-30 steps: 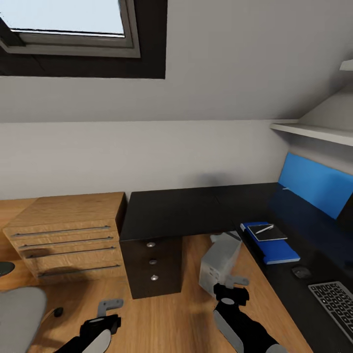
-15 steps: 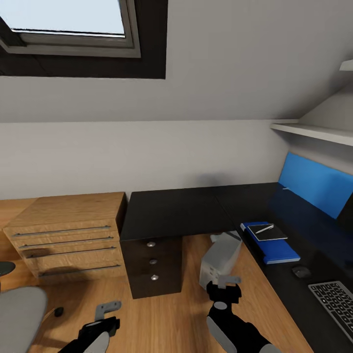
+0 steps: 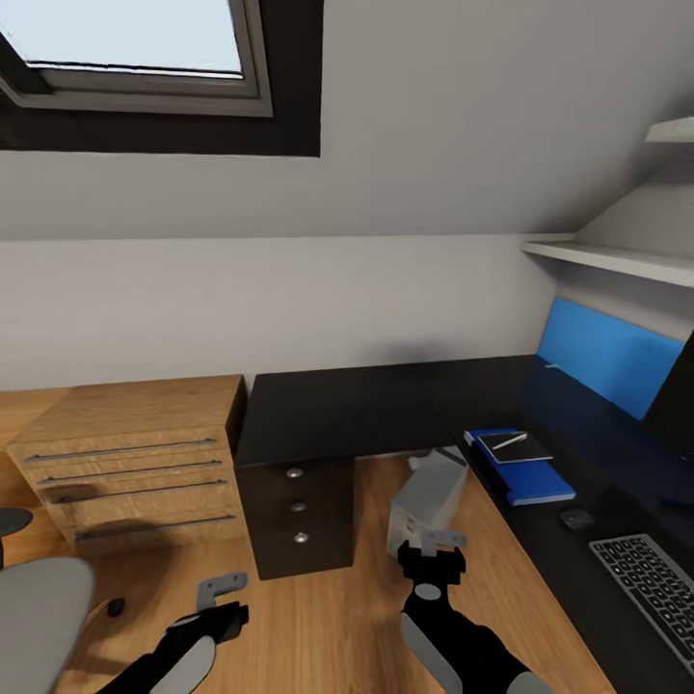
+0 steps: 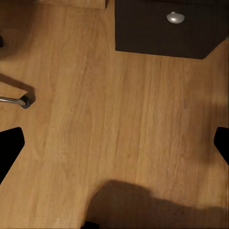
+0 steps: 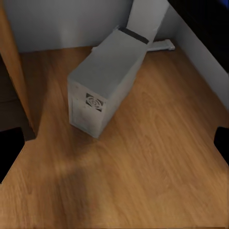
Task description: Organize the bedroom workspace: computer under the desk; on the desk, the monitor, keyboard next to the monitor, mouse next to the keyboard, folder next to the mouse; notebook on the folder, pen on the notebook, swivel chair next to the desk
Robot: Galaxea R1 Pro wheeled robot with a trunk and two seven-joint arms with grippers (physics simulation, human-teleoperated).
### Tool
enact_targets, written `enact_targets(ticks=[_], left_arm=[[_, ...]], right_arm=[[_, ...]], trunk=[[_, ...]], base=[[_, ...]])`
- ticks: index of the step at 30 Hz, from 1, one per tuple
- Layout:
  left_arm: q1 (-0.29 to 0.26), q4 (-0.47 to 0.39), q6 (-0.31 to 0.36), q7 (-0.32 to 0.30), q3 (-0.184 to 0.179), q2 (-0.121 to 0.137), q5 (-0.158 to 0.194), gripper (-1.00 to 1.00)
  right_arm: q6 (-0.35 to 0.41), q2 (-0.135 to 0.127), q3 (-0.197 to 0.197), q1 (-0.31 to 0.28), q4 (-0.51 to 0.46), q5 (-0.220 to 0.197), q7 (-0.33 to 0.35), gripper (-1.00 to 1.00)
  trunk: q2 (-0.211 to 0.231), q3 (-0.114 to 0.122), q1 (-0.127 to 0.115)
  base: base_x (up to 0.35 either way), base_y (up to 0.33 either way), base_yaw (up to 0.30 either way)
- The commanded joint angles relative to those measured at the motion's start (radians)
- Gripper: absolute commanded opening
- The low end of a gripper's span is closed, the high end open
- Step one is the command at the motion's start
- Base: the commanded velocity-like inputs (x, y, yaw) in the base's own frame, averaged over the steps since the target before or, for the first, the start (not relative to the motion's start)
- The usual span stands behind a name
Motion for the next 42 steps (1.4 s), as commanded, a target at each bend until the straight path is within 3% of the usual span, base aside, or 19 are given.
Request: enact_targets(ticks=[1,3,4,18,28,42], left_arm=[[-0.001,-0.008,0.002,0.002,-0.003,0.001,0.005,1.0],[-0.001,-0.019,0.002,-0.01,-0.003,0.001,0.005,1.0],[-0.001,-0.17,0.002,-0.108,-0.003,0.001,0.005,1.0],[-0.001,-0.175,0.0,-0.107,-0.002,0.01,0.004,1.0],[-0.001,-0.201,0.0,-0.105,-0.004,0.03,0.009,1.0],[-0.001,-0.209,0.0,-0.105,-0.005,0.039,0.012,1.0]], right_arm=[[0.006,-0.001,0.004,-0.002,-0.001,-0.005,-0.007,1.0],[0.004,-0.001,0.002,-0.001,0.0,-0.009,-0.006,1.0],[-0.003,-0.002,-0.002,-0.001,0.0,-0.012,-0.007,1.0],[-0.063,-0.011,-0.009,0.0,0.004,-0.023,-0.006,1.0],[-0.084,-0.048,-0.01,0.0,0.002,-0.116,-0.005,1.0],[-0.088,-0.056,-0.013,0.0,0.0,-0.131,-0.004,1.0]], trunk=[[-0.001,-0.002,0.0],[-0.001,-0.002,0.0],[-0.001,-0.002,0.0],[-0.001,-0.002,0.0],[-0.001,-0.002,0.0],[-0.001,-0.002,0.0]], base=[[-0.008,0.0,-0.21],[-0.005,0.0,-0.233],[-0.002,0.0,-0.249],[-0.001,0.0,-0.26],[0.0,0.0,-0.264],[0.0,0.0,-0.264]])
